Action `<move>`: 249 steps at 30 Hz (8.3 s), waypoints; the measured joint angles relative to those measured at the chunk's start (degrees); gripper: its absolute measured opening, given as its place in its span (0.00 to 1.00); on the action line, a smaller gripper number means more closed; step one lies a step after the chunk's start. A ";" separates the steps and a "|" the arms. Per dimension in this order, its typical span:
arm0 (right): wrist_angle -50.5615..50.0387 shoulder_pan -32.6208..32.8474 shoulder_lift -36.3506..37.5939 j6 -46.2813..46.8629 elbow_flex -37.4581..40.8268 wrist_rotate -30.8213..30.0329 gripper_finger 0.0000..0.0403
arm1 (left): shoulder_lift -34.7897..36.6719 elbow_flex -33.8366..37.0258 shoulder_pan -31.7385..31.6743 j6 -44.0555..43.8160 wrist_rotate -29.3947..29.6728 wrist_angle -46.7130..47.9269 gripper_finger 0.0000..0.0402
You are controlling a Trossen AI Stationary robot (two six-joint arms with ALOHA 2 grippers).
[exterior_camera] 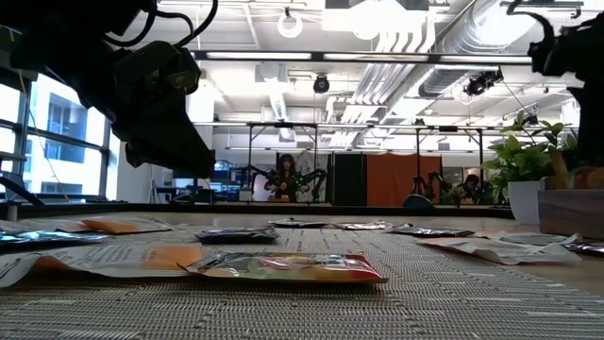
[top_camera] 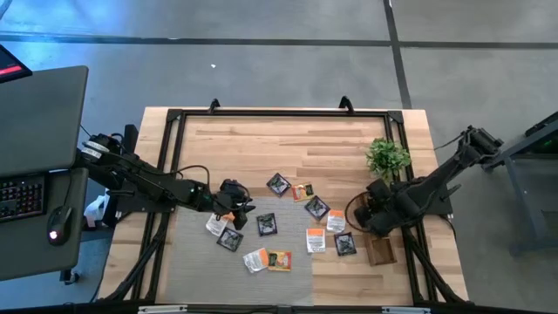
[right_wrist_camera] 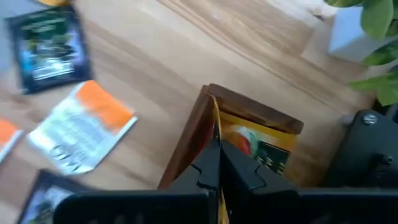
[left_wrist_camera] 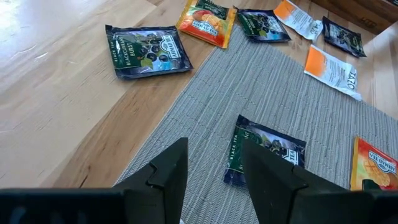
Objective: Pick & Place Tea
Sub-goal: Put the orange tea bag into the top section of the wooden organizer
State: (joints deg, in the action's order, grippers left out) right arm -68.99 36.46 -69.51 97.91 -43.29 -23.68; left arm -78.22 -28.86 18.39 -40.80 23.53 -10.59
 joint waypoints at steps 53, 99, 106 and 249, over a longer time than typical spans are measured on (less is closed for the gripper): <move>49.97 -32.25 -26.58 -56.99 -7.45 -0.37 0.36 | 0.00 0.04 -0.04 -3.02 4.28 -9.81 0.37; 58.83 -35.97 -37.07 -68.22 -7.76 4.35 0.04 | 0.00 0.02 0.00 -3.02 2.36 -8.53 0.37; 57.34 -35.25 -30.82 -72.84 -7.22 8.93 0.02 | 0.00 0.00 0.02 -3.02 2.38 -8.53 0.37; 4.36 -12.90 -10.59 -37.64 2.20 4.66 0.02 | 0.02 0.00 0.00 -7.58 5.95 -9.35 0.37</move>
State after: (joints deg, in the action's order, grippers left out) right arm -64.63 23.56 -80.09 60.27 -41.09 -19.02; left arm -78.19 -28.86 18.39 -48.38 29.47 -19.94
